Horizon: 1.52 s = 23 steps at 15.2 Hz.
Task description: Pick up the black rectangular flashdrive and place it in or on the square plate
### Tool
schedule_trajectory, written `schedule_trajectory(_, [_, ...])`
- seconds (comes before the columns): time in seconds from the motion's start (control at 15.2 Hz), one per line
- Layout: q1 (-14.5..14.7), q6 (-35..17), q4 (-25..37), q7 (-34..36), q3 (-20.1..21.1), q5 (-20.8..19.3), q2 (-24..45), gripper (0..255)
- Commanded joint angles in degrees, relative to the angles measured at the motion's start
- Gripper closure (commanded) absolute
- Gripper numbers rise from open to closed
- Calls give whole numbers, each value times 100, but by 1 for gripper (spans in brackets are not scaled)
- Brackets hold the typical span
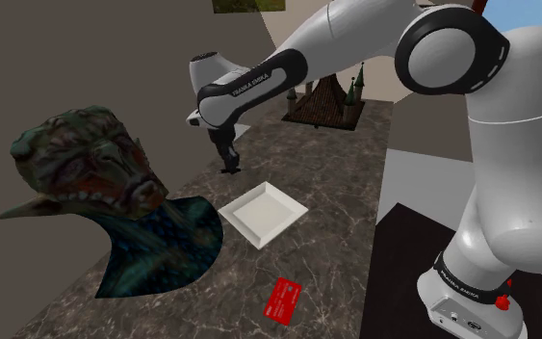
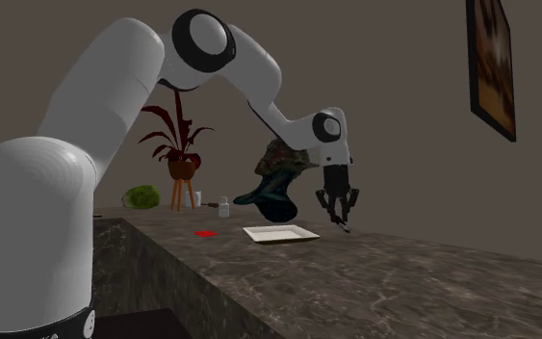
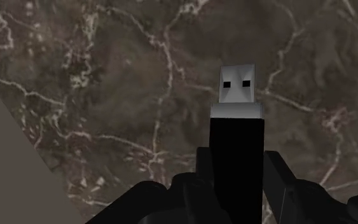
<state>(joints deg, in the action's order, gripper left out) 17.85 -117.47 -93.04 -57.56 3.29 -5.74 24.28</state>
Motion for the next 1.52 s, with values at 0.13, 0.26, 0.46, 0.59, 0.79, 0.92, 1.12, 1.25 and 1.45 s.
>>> schedule_trajectory(0.13, [0,274,181,-24,6,16,-91,255])
schedule_trajectory(0.26, [0,409,274,-36,8,23,-133,255])
schedule_trajectory(0.46, [1,557,381,-48,11,31,-175,255])
schedule_trajectory(0.59, [61,372,-250,76,52,35,-613,255])
schedule_trajectory(0.79, [155,152,-1095,264,125,52,-1227,255])
schedule_trajectory(0.92, [222,40,-1604,392,181,72,-1617,255])
schedule_trajectory(1.12, [326,-84,-2302,588,280,118,-2180,255])
schedule_trajectory(1.25, [400,-139,-2729,721,356,163,-2546,255])
schedule_trajectory(1.45, [216,-131,-2467,-30,185,670,-2224,0])
